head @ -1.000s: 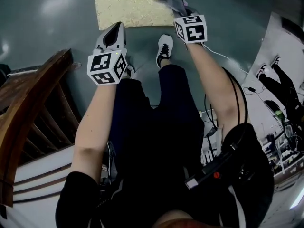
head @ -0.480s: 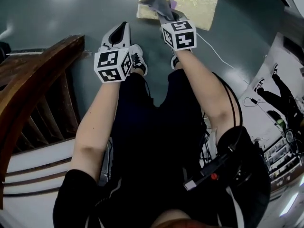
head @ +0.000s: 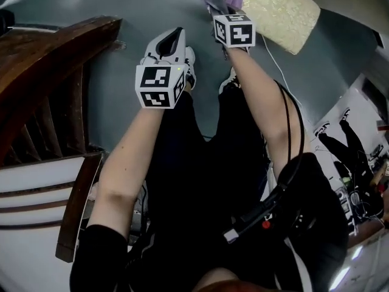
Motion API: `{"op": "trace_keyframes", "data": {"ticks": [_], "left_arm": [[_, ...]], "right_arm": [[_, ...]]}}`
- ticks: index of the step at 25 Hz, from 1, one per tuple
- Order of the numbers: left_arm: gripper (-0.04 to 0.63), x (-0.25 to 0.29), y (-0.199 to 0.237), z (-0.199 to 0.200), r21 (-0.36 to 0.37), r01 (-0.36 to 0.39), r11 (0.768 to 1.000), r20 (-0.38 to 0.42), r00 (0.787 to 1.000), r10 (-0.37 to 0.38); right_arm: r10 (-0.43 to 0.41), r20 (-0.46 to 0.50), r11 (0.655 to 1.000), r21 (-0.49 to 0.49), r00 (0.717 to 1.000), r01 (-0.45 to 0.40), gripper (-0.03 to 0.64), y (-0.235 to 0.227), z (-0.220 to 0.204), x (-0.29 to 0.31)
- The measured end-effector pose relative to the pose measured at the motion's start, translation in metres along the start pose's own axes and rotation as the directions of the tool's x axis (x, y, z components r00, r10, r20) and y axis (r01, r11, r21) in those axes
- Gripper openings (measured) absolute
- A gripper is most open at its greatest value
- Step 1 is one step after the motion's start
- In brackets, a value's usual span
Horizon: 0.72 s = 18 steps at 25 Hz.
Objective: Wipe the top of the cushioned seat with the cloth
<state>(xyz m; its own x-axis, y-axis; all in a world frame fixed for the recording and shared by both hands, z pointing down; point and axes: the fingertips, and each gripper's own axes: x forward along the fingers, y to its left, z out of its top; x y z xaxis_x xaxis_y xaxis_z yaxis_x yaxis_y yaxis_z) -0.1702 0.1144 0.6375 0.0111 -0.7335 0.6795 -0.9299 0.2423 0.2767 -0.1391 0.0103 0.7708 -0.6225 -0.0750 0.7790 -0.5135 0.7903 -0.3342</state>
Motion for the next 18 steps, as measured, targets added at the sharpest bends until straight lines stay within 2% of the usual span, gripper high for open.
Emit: {"op": "trace_keyframes", "data": {"ticks": [4, 7, 10, 15, 18], "left_arm": [[0.005, 0.002, -0.017, -0.014, -0.038, 0.004, 0.999, 0.007, 1.000, -0.003], [0.003, 0.000, -0.028, -0.024, -0.037, -0.001, 0.999, -0.004, 1.000, 0.001], [0.005, -0.001, -0.043, -0.032, -0.040, -0.004, 0.999, -0.024, 1.000, 0.003], [0.005, 0.006, -0.064, -0.028, -0.020, 0.006, 1.000, -0.021, 1.000, -0.007], [0.005, 0.014, -0.070, -0.027, -0.020, -0.014, 1.000, -0.022, 1.000, 0.013]], "right_arm": [[-0.001, -0.070, 0.999, 0.050, 0.998, 0.004, 0.029, -0.021, -0.024, 0.001], [0.022, -0.064, 0.998, 0.052, 0.998, -0.019, 0.028, -0.024, -0.026, -0.003], [0.035, -0.050, 0.994, 0.106, 0.998, -0.029, 0.028, -0.031, -0.029, -0.012], [0.060, -0.037, 0.992, 0.113, 0.998, -0.055, 0.028, -0.043, -0.033, -0.023], [0.069, -0.037, 0.990, 0.125, 0.997, -0.064, 0.027, -0.051, -0.037, -0.030]]}}
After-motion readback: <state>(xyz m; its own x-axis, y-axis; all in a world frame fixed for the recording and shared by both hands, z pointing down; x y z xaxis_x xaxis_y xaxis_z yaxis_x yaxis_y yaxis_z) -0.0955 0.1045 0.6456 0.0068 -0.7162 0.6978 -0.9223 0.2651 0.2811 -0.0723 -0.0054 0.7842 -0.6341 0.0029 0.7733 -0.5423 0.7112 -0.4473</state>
